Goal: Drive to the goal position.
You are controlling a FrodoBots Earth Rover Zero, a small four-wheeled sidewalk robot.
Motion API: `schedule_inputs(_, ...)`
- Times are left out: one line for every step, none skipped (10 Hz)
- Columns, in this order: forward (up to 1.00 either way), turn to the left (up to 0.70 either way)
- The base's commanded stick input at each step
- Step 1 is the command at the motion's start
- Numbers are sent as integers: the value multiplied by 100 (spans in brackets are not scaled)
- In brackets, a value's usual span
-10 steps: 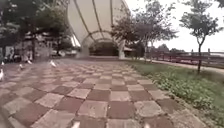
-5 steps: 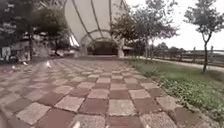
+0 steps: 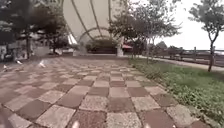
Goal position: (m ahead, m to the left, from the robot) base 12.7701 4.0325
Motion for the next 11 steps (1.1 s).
schedule_inputs(70, 0)
schedule_inputs(70, 0)
schedule_inputs(70, 0)
schedule_inputs(70, 0)
schedule_inputs(70, 0)
schedule_inputs(70, 0)
schedule_inputs(70, 0)
schedule_inputs(70, 0)
schedule_inputs(70, 0)
schedule_inputs(70, 0)
schedule_inputs(70, 0)
